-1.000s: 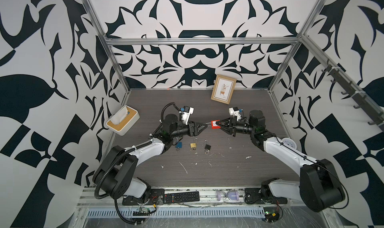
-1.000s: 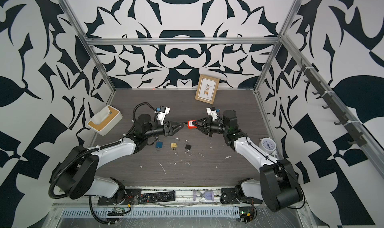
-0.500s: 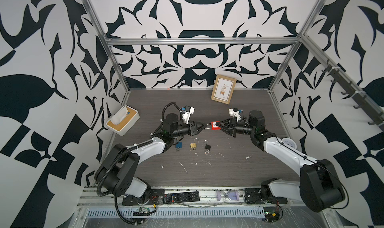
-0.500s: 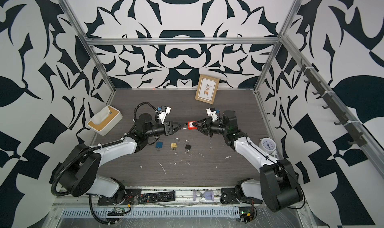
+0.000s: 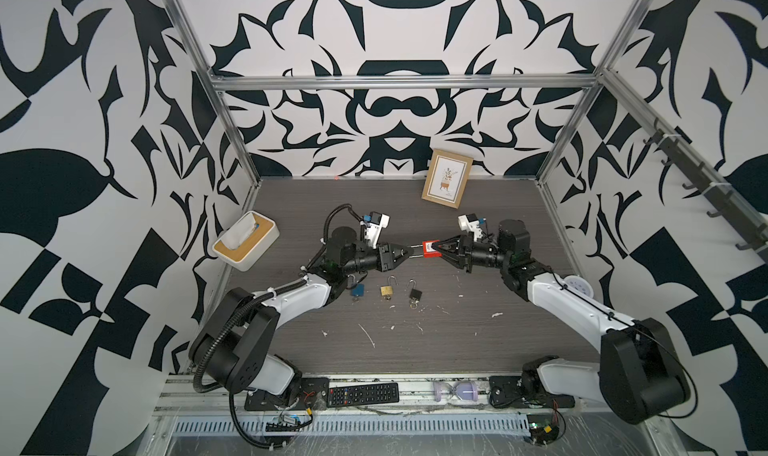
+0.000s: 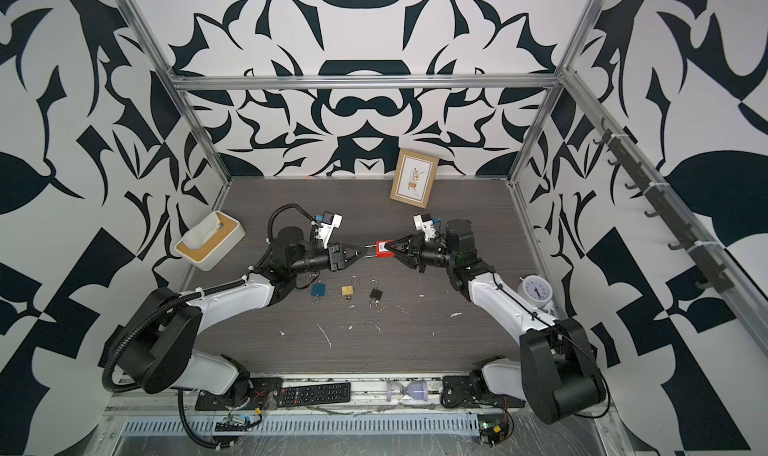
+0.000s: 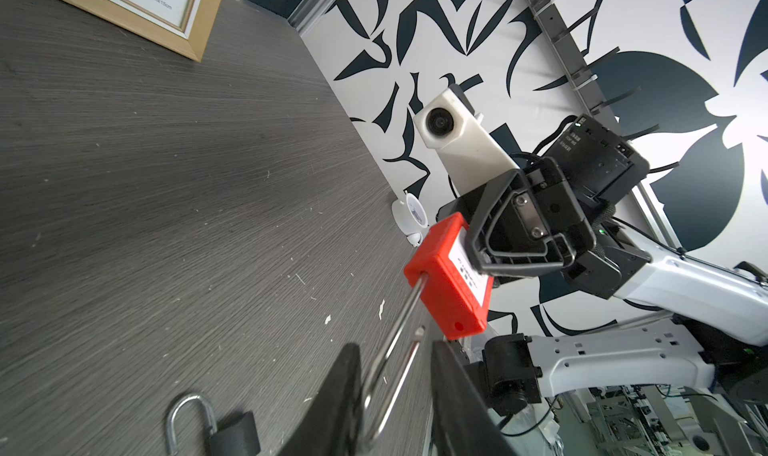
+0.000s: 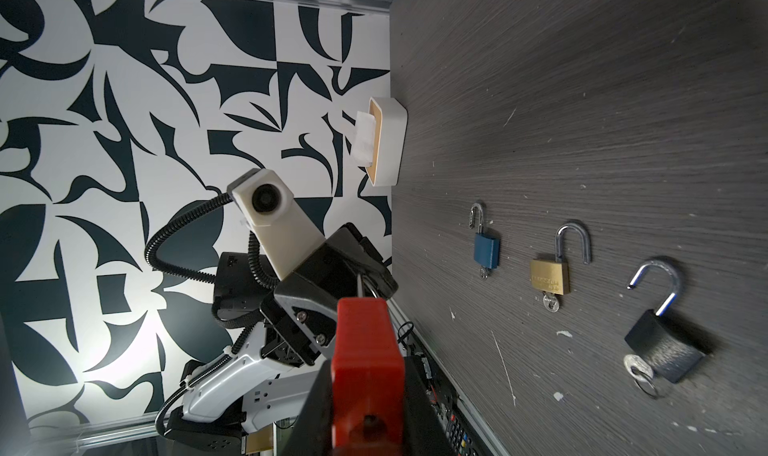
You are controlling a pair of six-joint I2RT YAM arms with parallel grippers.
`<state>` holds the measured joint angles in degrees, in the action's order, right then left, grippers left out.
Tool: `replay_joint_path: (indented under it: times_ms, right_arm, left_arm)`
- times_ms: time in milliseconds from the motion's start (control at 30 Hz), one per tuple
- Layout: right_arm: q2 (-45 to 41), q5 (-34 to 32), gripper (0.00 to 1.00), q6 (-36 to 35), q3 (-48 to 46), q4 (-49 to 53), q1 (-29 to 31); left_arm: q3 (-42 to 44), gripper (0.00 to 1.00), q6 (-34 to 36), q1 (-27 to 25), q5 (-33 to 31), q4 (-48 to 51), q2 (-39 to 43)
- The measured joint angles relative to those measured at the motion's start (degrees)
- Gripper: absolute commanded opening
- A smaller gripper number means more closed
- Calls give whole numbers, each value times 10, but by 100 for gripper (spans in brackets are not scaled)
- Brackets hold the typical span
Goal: Lock with the key
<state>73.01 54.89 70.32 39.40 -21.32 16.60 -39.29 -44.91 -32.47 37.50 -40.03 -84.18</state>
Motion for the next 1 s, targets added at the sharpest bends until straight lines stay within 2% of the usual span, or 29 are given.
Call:
replay_joint_path:
  times_ms: [100,200,500,733,1000]
  right_arm:
    - [0,0,0,-1,1,0,0]
    - [0,6,0,-7,1,-10,-1]
    - [-2,44,0,-52,-9,-101,-13]
    - [-24,41,0,-106,-37,-163,-14]
    - [-35,28,0,-122,-49,-197,-14]
  left_arm:
    - [2,18,-5,0,1,-2,0]
    - [3,1,-18,1,5,-3,0]
    - [3,0,-71,4,35,-26,35]
    - [4,0,-161,3,54,-62,40]
    - [9,0,-228,3,63,-129,22]
